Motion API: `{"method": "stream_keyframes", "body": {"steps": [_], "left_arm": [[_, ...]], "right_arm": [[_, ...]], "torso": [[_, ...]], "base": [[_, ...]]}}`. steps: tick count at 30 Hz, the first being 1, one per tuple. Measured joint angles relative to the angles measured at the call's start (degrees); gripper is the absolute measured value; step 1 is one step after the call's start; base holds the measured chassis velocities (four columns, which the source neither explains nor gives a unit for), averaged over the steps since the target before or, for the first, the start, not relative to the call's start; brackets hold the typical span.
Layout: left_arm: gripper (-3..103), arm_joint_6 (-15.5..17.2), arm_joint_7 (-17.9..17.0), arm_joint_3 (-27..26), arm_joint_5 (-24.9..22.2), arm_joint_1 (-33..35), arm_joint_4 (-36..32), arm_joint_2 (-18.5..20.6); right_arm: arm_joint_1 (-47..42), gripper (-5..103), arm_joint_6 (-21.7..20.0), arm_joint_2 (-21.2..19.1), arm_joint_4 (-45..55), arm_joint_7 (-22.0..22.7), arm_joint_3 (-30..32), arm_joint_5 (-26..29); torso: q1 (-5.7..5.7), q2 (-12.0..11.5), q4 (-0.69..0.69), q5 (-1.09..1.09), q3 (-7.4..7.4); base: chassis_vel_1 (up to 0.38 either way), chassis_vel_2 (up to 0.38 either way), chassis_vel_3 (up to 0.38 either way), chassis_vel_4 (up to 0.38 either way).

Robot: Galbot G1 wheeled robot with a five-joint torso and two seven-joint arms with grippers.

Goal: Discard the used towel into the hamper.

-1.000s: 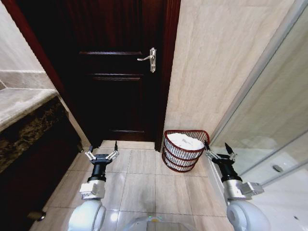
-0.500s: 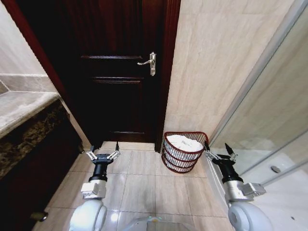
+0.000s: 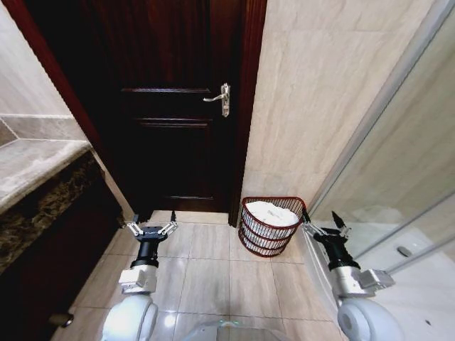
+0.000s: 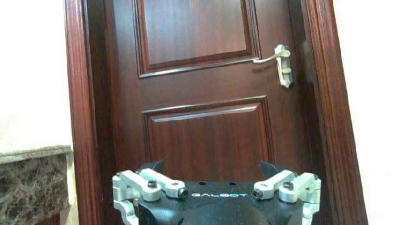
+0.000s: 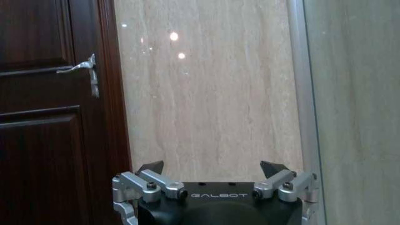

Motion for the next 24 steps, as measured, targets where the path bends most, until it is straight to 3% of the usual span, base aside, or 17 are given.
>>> {"method": "stream_keyframes", "body": {"steps": [24], "left_arm": [[100, 0.4, -1.2, 0.3, 0.8, 0.4, -0.3, -0.3]], "right_arm": [[-0.2, 100, -0.6, -1.2, -0.1, 0.2, 0.1, 0.7]], "torso": [[2.31, 5.8, 0.0, 0.0, 3.48]], "base": [[0.0, 0.0, 0.0, 0.0]]}}
